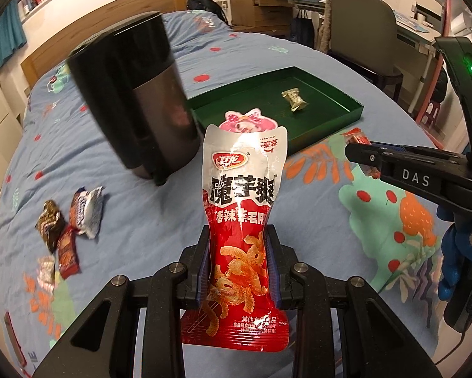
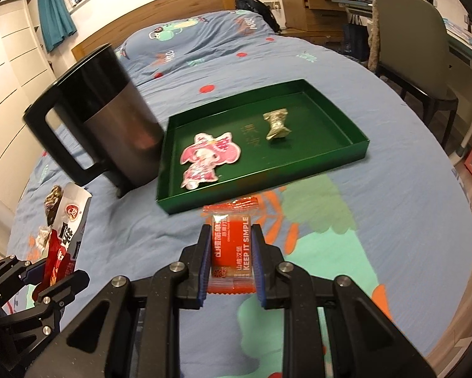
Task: Organize snacks
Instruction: 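Carry the red strip bag and red candy over the green tray with both tools, then lower the red strip bag and red candy into the tray with both tools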
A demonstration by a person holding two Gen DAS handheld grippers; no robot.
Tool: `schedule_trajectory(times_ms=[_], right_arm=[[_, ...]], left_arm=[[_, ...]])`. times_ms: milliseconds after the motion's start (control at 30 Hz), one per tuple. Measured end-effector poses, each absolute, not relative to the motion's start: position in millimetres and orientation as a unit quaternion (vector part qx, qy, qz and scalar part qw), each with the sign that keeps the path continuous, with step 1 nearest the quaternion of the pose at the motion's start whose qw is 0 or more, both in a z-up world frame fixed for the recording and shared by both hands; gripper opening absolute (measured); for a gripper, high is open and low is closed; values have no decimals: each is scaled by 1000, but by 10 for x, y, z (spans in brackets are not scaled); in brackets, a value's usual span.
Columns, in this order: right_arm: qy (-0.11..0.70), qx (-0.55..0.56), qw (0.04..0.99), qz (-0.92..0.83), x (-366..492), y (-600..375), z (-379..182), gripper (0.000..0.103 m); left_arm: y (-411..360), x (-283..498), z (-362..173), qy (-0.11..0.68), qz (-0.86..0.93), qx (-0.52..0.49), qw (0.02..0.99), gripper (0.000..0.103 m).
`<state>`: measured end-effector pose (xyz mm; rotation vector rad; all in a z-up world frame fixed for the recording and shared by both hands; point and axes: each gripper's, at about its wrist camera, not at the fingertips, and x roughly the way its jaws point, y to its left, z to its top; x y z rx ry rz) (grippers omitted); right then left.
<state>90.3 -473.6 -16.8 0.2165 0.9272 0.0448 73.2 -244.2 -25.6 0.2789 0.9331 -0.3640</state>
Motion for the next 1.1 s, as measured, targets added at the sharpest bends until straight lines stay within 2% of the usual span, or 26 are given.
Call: schedule_trajectory(times_ms=[600,1100], right_arm=[[440,99,893,3,1285,-5026,-213,0],[430,79,899,-30,1924,-5384,-305,0]], left_arm=[[-2828,1119,-308,440,-189,147,866,27],[-3331,2079,-281,435,-223,110,866,27]])
